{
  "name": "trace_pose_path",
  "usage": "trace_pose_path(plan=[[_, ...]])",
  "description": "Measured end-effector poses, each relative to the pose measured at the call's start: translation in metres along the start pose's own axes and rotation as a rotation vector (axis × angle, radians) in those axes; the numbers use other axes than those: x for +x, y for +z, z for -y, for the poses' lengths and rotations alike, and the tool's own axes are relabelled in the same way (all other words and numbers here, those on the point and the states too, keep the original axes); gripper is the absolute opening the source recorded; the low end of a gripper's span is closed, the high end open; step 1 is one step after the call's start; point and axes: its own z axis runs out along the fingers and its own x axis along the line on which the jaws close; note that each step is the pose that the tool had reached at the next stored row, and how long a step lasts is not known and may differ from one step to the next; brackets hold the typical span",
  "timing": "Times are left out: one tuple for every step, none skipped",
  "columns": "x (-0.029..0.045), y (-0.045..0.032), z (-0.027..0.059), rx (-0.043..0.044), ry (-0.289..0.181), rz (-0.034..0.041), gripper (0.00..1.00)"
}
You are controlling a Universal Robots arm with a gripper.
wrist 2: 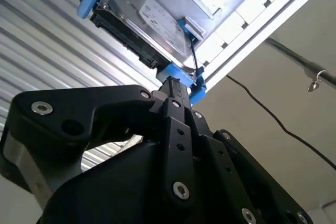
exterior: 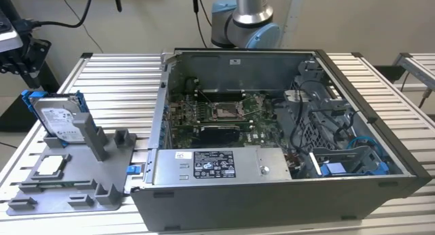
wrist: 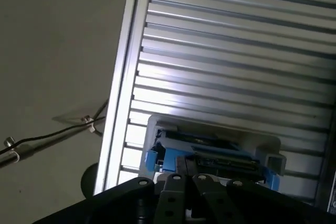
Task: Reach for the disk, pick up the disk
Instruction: 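Pick up the disk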
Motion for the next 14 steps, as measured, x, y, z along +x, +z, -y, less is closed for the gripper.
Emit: trace_pose_path(plan=[[0.0,0.0,0.0,0.0,-0.017,-0.0007,0.0],[0.0,0.0,0.0,0.0,-0.036,-0.0013,0.0],[0.0,0.0,0.0,0.0,-0.056,-0.0021,0.0],[0.0,0.0,0.0,0.0,-0.073,-0.0028,0.0],[0.0,0.0,0.0,0.0,-0.091,-0.0035,0.0],[0.0,0.0,0.0,0.0001,-0.11,-0.0042,0.0],[0.0,0.0,0.0,0.0001,-0.127,-0.0048,0.0],[0.0,0.0,0.0,0.0001,-0.145,-0.0055,0.0],[0.0,0.0,0.0,0.0001,-0.163,-0.0062,0.0],[0.0,0.0,0.0,0.0001,-0.182,-0.0069,0.0],[0.0,0.0,0.0,0.0001,-0.201,-0.0076,0.0],[0.0,0.0,0.0,0.0001,-0.218,-0.0083,0.0],[0.0,0.0,0.0001,0.0001,-0.237,-0.009,0.0],[0.0,0.0,0.0,0.0001,-0.254,-0.0096,0.0]])
